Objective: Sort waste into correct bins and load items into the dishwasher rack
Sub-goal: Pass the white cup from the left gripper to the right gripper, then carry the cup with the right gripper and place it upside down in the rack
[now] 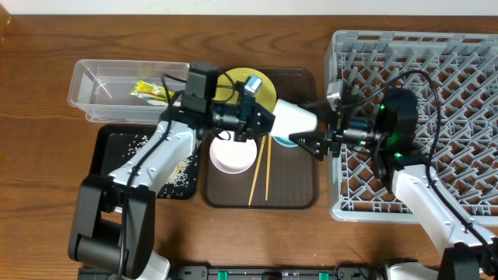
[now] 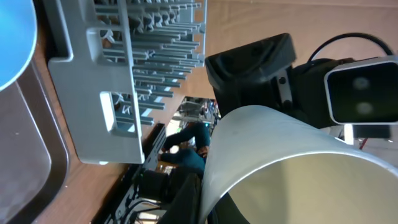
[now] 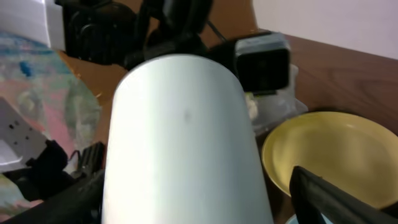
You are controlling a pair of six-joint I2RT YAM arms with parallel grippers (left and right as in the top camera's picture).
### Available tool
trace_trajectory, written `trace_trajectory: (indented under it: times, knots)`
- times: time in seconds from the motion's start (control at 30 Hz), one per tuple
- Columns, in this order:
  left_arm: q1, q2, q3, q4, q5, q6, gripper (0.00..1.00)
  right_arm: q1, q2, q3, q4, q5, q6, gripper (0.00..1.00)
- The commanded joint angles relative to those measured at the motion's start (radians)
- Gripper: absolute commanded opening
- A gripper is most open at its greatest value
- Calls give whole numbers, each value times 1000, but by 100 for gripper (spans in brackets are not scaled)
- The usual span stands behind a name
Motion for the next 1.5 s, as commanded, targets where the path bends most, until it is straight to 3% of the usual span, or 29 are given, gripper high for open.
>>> trace_trajectory:
  times: [0.0,0.47,0.7,0.87,0.93,1.0,1.07,1.47]
  knots:
    - [1,3,8,5,21,-6,6,14,5,13,3,-17,17,84]
    - [1,3,8,5,21,-13,5,12,5,13,30,-18,16,74]
    - [1,4,8,5,21,-13,5,12,5,13,32,-17,16,56]
    - [1,4,8,5,13,-11,7,12,5,13,31,-17,17,56]
    - [1,4,8,5,-15,14,14,12,5,13,21,-17,16,56]
    - [1,3,8,4,-64,78,29,12,5,13,3,-17,16,56]
    - [1,4,8,1,-125,121,35,12,5,13,-28,2,16,57]
    - [41,-52,15,-365,-849,511,36,-21,-6,14,-299,390,-6,36]
